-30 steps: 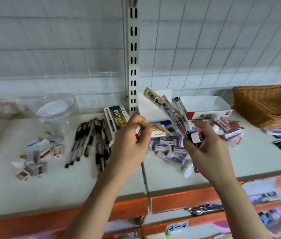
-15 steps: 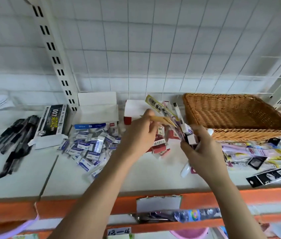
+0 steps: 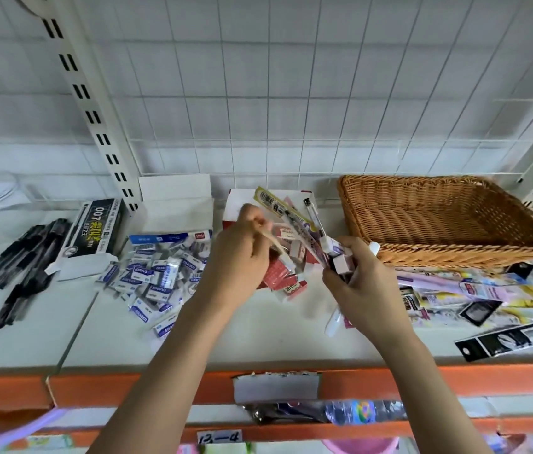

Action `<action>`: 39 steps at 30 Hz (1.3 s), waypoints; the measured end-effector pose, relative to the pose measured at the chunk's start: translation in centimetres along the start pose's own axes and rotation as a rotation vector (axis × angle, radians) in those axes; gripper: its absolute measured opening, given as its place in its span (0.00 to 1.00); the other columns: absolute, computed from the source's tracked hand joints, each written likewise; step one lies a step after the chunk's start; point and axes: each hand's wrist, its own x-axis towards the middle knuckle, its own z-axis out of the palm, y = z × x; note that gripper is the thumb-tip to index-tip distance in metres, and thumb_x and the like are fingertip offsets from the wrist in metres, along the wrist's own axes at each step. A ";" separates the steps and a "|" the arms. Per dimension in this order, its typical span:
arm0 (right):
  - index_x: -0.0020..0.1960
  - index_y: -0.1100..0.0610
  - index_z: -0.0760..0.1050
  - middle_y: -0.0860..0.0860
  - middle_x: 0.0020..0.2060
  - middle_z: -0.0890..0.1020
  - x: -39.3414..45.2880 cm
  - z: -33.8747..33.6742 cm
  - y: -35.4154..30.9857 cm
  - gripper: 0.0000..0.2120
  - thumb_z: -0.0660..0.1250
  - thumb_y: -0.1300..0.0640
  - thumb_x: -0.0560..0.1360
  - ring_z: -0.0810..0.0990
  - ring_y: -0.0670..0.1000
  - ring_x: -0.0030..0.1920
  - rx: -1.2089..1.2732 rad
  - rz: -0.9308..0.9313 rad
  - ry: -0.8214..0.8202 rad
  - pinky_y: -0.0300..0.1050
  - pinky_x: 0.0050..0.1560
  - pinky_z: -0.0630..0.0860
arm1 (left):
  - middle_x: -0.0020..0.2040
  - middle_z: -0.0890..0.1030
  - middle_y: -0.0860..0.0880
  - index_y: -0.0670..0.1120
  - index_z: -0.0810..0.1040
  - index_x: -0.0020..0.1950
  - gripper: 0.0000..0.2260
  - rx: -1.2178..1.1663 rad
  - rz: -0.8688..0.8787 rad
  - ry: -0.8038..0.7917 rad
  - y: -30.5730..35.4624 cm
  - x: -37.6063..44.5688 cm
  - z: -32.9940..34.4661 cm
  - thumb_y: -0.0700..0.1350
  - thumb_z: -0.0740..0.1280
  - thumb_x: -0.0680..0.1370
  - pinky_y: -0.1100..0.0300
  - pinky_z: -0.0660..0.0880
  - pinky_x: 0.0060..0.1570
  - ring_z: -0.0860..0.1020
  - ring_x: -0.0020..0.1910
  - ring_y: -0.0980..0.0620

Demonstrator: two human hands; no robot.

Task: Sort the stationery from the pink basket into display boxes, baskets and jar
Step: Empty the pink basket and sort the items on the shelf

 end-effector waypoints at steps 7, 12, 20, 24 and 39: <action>0.58 0.51 0.74 0.45 0.17 0.69 -0.7 1.6 -1.7 0.15 0.69 0.58 0.72 0.73 0.41 0.24 0.000 -0.047 0.022 0.31 0.24 0.63 | 0.30 0.78 0.52 0.51 0.71 0.40 0.09 -0.548 -0.227 0.289 -3.0 -2.8 -2.4 0.42 0.63 0.79 0.67 0.70 0.27 0.75 0.26 0.60; 0.58 0.49 0.73 0.42 0.24 0.75 -0.8 3.8 -3.7 0.16 0.68 0.57 0.71 0.76 0.47 0.25 0.032 -0.089 0.028 0.38 0.29 0.68 | 0.29 0.77 0.52 0.49 0.70 0.41 0.09 -0.865 -0.329 0.369 -5.3 -3.1 -6.4 0.41 0.60 0.80 0.68 0.66 0.22 0.69 0.24 0.61; 0.62 0.51 0.74 0.40 0.21 0.72 -1.2 7.7 -7.2 0.18 0.70 0.58 0.72 0.74 0.39 0.30 0.015 -0.080 0.036 0.30 0.29 0.65 | 0.39 0.77 0.45 0.45 0.68 0.46 0.05 -0.582 -0.190 0.185 -10.3 -2.0 -7.6 0.44 0.60 0.81 0.72 0.70 0.35 0.75 0.33 0.62; 0.62 0.50 0.73 0.45 0.26 0.75 -1.4 8.8 -7.8 0.19 0.69 0.53 0.73 0.72 0.46 0.29 -0.021 -0.020 0.055 0.41 0.29 0.63 | 0.37 0.71 0.52 0.36 0.71 0.45 0.08 -0.337 -0.030 0.401 -11.9 -1.4 -5.9 0.41 0.63 0.76 0.74 0.68 0.42 0.70 0.38 0.61; 0.56 0.50 0.74 0.49 0.23 0.75 -1.3 4.7 -5.6 0.15 0.70 0.60 0.72 0.73 0.46 0.21 0.027 0.045 0.198 0.33 0.22 0.64 | 0.52 0.78 0.50 0.48 0.78 0.56 0.18 -0.486 -0.125 -0.171 -6.2 -2.1 -6.1 0.29 0.57 0.76 0.75 0.68 0.36 0.74 0.40 0.56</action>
